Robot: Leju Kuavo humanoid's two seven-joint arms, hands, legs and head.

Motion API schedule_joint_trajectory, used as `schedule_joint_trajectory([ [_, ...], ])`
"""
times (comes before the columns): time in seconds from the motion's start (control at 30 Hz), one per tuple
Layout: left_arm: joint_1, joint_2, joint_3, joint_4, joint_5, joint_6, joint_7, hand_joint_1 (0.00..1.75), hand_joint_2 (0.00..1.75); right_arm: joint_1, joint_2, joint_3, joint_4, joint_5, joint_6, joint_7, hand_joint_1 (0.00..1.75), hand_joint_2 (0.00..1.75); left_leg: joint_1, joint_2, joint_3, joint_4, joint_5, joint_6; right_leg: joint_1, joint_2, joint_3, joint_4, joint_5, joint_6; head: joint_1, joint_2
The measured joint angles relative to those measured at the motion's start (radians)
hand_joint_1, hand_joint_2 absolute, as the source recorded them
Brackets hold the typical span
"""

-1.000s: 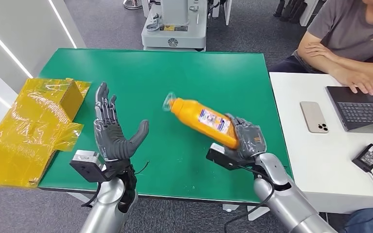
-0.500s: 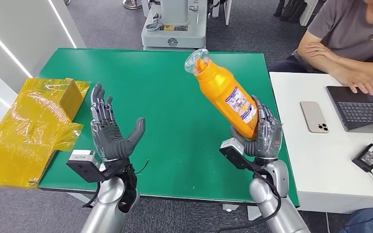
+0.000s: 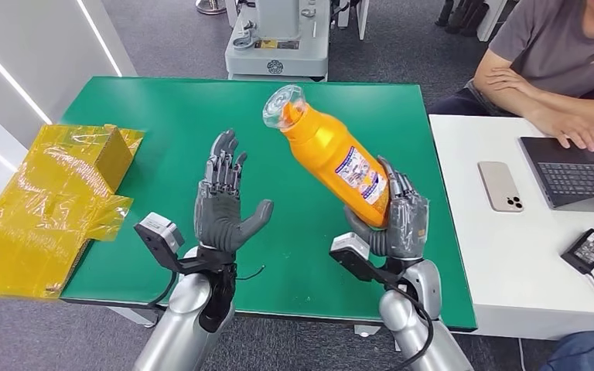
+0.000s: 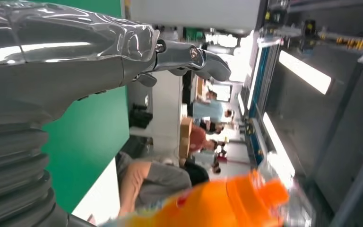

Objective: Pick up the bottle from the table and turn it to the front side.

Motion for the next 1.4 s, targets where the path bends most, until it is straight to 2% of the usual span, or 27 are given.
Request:
schedule_joint_trajectory([
  [0.17,-0.017,0.0,-0.019,0.027,0.007,-0.078,0.012,0.0,1.75,-0.01,-0.005,0.074,0.018,-0.001,0.022,0.022,1.75,1.75,0.0,0.0,0.0,0.0,0.0,0.0,0.0,0.0,0.0,0.0,0.0,0.0,0.0,0.0],
  [0.33,-0.039,-0.001,-0.029,0.047,0.008,-0.114,0.022,0.0,1.75,-0.021,-0.007,0.125,0.035,0.004,0.075,0.038,1.75,1.75,0.0,0.0,0.0,0.0,0.0,0.0,0.0,0.0,0.0,0.0,0.0,0.0,0.0,0.0],
  [0.97,-0.073,0.0,-0.019,0.107,0.017,-0.12,0.012,0.0,1.75,-0.096,-0.005,0.194,0.099,0.031,0.269,0.054,1.75,1.75,0.0,0.0,0.0,0.0,0.0,0.0,0.0,0.0,-0.001,0.0,0.0,0.0,0.0,0.0],
  [1.4,-0.08,0.002,-0.006,0.145,0.009,-0.108,0.001,0.0,1.75,-0.137,-0.005,0.2,0.155,0.031,0.333,0.049,1.75,1.75,0.0,0.0,0.0,0.0,0.0,0.0,0.0,0.0,-0.001,0.0,0.0,0.0,0.0,0.0],
])
